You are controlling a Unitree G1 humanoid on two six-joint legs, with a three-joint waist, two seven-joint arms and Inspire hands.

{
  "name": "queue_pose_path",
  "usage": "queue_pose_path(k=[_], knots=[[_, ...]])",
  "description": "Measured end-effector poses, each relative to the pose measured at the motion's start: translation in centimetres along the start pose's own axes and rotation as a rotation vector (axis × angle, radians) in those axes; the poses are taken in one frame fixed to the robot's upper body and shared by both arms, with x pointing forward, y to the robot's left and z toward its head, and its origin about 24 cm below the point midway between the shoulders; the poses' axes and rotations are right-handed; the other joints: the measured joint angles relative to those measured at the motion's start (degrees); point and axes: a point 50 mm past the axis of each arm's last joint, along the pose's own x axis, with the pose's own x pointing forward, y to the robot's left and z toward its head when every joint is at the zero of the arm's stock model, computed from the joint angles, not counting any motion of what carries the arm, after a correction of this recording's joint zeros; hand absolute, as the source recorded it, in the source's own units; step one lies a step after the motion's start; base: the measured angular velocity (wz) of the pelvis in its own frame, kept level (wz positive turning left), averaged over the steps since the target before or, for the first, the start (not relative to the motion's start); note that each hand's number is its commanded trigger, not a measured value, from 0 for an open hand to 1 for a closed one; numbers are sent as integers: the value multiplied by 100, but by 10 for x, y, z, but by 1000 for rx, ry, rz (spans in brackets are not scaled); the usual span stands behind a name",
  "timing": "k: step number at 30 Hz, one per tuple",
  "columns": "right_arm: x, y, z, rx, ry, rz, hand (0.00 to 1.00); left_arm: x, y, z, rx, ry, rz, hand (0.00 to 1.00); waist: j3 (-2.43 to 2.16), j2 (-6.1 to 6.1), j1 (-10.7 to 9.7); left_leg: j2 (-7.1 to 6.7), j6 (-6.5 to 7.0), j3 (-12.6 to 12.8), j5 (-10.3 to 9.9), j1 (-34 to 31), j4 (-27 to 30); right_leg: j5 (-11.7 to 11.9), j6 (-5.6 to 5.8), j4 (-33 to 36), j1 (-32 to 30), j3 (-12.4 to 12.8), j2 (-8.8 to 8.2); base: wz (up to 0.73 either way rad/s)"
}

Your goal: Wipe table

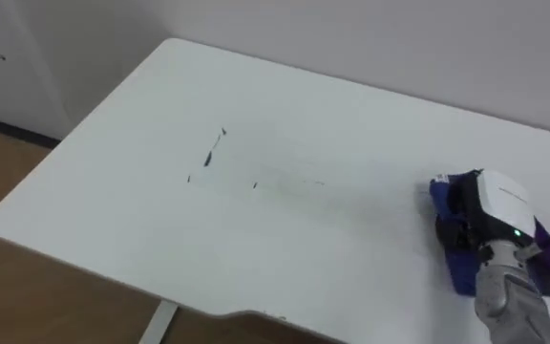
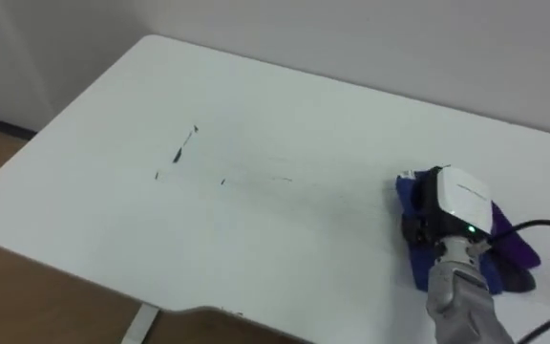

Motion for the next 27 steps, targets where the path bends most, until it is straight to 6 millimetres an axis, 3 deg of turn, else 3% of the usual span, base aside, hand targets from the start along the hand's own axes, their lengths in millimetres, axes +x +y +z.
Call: queue_pose_path(k=[2,3,4,7,10,13,15,17,20,22,25,27], knots=[[11,-3,29,-24,-93,27,100,0,-5,4,25,-14,-19,0,13,-33,119,22,-2,52,45,-24,-41,25,-34,42,-103,44,7,-23],[17,-7,44,-31,-143,31,100,0,-8,5,43,-19,-32,0,84,-37,125,19,3,34,61,-40,-17,33,-35,41,-140,40,10,0],[19,-9,48,-29,-155,31,100,0,-9,7,49,-25,-38,0,104,-47,141,19,4,30,63,-49,-8,36,-34,33,-149,35,10,13],[23,-10,49,-8,-156,39,100,-2,-9,0,56,-9,-53,0,94,-72,224,-23,18,-49,67,-107,-21,58,-7,-54,-123,-27,0,22],[9,-1,26,62,-110,11,100,-6,-5,-17,48,42,-49,0,90,-80,13,-57,44,-149,55,-103,-23,97,55,-128,10,-211,-30,36],[-17,12,-12,125,-7,-55,100,-8,4,-32,37,90,-17,0,79,-67,-311,-152,65,-160,66,56,-21,97,60,-180,295,-237,-103,47],[-42,16,-55,157,152,-107,100,-9,21,-42,11,115,49,0,-5,-144,-570,-222,68,-160,64,129,-37,119,102,-265,477,-285,-148,31],[-57,16,-82,152,261,-135,100,-9,29,-43,-6,118,80,0,-51,-126,-658,-241,107,-137,41,225,-52,135,140,-253,541,-275,-172,-9],[-64,11,-100,154,330,-151,100,-7,28,-34,-9,85,77,0,-90,-26,-745,-241,204,-115,-20,307,-37,157,180,-254,582,-247,-180,-25],[-58,11,-96,170,339,-144,100,-2,25,-17,-8,39,71,0,-76,-5,-736,-233,224,-90,-32,305,-45,160,191,-257,556,-223,-176,-31],[-31,8,-66,143,272,-87,100,2,8,9,-7,-30,26,0,-55,84,-520,-238,232,-89,-39,299,-97,164,206,-252,429,-16,-149,-64],[-8,11,-16,132,135,-3,100,2,-5,19,17,-62,-9,0,-46,119,-326,-187,198,-129,-10,262,-133,248,110,-213,255,9,-70,-62]])
